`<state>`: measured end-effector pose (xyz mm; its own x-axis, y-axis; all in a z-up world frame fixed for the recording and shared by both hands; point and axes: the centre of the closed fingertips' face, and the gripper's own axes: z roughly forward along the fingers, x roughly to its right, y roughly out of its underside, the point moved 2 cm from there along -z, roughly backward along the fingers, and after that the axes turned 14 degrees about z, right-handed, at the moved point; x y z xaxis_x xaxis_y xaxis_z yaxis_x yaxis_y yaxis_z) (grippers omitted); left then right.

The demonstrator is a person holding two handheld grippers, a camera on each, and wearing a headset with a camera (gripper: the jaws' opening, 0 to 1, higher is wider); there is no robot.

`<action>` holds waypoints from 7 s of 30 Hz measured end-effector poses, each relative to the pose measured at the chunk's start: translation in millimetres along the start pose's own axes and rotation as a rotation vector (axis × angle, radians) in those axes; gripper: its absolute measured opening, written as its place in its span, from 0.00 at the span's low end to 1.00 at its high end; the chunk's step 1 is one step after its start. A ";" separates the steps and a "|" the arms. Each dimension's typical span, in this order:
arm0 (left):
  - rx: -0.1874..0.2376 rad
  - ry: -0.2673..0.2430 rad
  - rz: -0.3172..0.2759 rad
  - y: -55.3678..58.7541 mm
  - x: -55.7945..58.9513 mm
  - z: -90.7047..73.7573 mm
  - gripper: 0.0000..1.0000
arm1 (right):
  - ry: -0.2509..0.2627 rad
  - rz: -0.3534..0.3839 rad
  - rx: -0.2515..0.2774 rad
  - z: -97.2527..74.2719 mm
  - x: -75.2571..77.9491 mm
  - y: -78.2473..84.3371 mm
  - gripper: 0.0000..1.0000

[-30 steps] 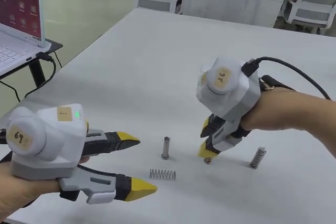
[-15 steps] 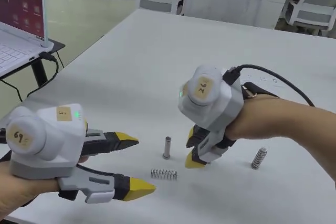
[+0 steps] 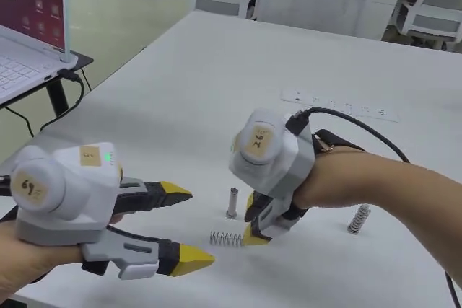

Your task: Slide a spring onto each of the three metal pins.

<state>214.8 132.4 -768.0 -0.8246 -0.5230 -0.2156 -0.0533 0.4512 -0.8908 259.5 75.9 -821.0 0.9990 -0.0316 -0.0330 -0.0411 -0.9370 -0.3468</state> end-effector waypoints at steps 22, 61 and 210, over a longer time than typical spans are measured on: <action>-0.009 0.005 -0.002 1.8 0.5 0.0 0.50 | -0.021 -0.024 -0.040 19.3 -1.7 4.7 0.13; -0.018 0.036 0.022 0.8 6.4 6.1 0.44 | -0.062 -0.027 0.005 -16.6 -21.0 0.2 0.08; 0.098 0.178 0.130 -47.6 27.8 20.9 0.03 | -0.058 -0.148 0.130 -89.3 -61.1 -32.2 0.09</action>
<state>206.1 81.3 -739.9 -0.9076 -0.3255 -0.2652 0.1079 0.4296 -0.8966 201.6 76.9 -724.2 0.9916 0.1271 -0.0254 0.1004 -0.8771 -0.4697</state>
